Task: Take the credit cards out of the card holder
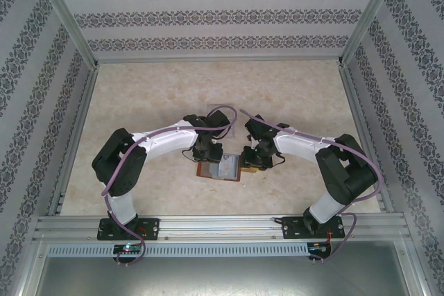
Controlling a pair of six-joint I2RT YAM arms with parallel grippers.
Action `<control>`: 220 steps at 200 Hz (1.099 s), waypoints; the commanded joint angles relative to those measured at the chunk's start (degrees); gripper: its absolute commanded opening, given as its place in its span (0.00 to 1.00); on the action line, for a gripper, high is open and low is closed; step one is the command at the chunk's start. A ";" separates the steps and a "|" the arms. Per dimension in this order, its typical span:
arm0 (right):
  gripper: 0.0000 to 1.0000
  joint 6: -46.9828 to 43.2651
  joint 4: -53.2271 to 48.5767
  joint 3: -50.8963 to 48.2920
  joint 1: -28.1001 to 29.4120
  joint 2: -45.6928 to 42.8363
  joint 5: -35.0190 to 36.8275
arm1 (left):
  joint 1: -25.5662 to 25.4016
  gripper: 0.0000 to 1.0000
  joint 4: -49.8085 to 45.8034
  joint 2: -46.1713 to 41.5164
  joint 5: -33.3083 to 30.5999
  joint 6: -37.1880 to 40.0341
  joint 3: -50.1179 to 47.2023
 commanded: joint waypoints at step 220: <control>0.41 -2.30 -6.14 1.78 0.67 2.34 4.66 | 1.91 0.20 -7.55 -3.17 -10.85 3.57 -4.22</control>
